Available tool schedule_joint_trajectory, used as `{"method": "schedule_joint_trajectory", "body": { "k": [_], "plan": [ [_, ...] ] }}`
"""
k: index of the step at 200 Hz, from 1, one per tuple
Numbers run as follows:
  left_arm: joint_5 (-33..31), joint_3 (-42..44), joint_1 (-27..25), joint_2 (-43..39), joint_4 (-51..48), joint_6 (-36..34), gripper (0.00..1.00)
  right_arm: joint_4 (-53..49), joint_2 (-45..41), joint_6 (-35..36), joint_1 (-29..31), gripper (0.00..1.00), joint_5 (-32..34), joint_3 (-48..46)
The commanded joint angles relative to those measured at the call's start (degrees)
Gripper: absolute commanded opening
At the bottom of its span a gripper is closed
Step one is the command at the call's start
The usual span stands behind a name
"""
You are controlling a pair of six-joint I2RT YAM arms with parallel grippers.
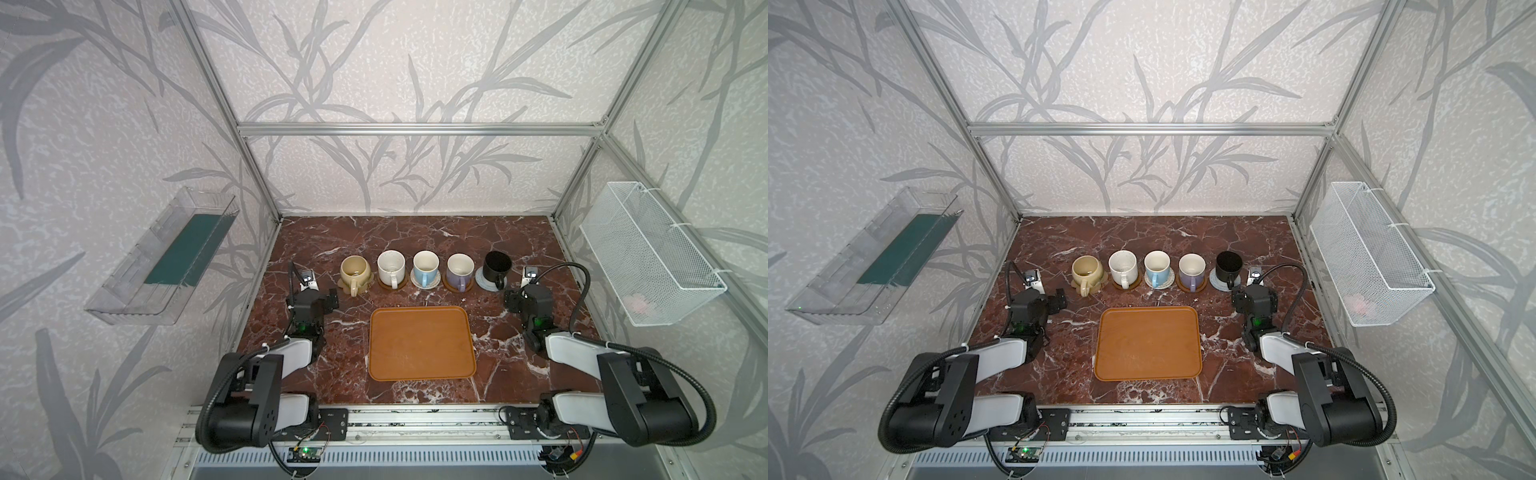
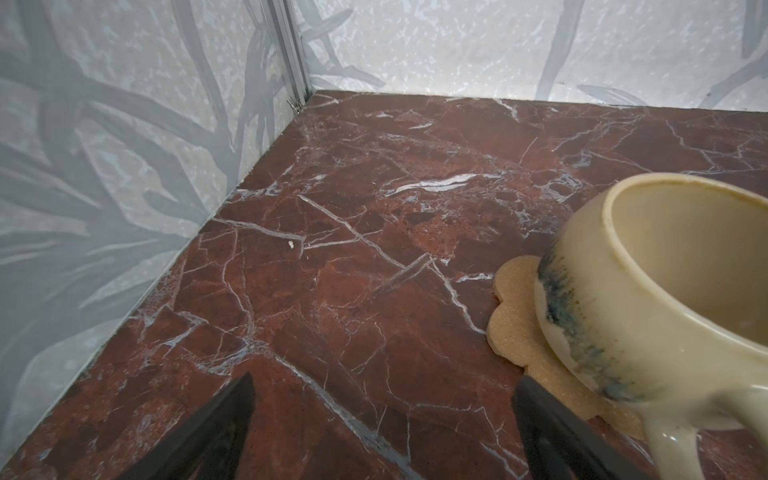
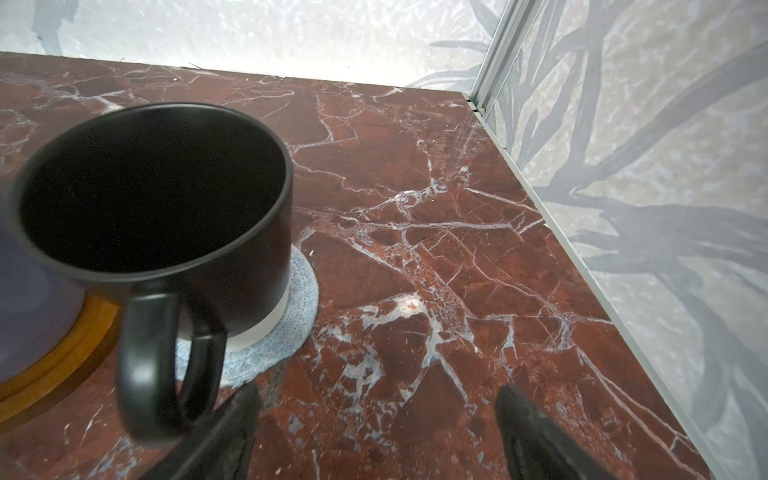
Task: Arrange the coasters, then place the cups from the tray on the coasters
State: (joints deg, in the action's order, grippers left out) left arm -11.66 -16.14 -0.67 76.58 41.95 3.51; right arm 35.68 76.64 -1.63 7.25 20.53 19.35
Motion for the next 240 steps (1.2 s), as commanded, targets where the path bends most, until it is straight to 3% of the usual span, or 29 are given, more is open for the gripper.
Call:
{"method": "schedule_joint_trajectory", "body": {
  "k": [1, 28, 52, 79, 106, 121, 132, 151, 240],
  "plan": [
    [5.2, -2.6, 1.5, 1.9, 5.9, -0.7, 0.99, 6.0, 2.5, -0.2, -1.6, 0.88, -3.8, 1.9],
    [8.1, -3.7, 4.3, 9.7, 12.7, 0.3, 0.99, 14.5, 6.9, -0.4, -2.2, 0.88, -5.8, 0.6],
    [8.5, -5.4, 4.5, 12.4, 11.3, 0.5, 0.99, 8.5, 5.9, -0.2, -2.2, 0.88, -6.7, 2.9],
    [10.5, -4.9, 4.2, 13.1, 13.0, -0.6, 0.99, 8.3, 8.2, 1.8, -2.1, 0.88, -10.7, 4.2],
    [10.8, -4.9, 4.3, 13.2, 13.2, -0.8, 0.99, 23.0, 14.1, 3.5, -2.0, 0.89, -12.8, 0.5],
    [11.9, -5.3, 3.7, 13.0, 11.9, -2.4, 0.99, 17.3, 12.1, 3.1, -2.0, 1.0, -12.8, 1.8],
    [12.4, -5.1, 3.6, 13.2, 12.8, -2.5, 0.99, 13.1, 10.8, 2.9, -1.9, 0.99, -12.5, 2.8],
    [11.6, -5.1, 3.6, 13.4, 12.9, -1.9, 0.99, 16.6, 11.9, 3.4, -1.8, 0.99, -12.6, 2.0],
    [9.4, -5.8, 3.5, 13.3, 11.4, -1.4, 0.99, 14.3, 11.4, 3.6, -1.4, 0.99, -12.4, 2.7]
  ]
}}
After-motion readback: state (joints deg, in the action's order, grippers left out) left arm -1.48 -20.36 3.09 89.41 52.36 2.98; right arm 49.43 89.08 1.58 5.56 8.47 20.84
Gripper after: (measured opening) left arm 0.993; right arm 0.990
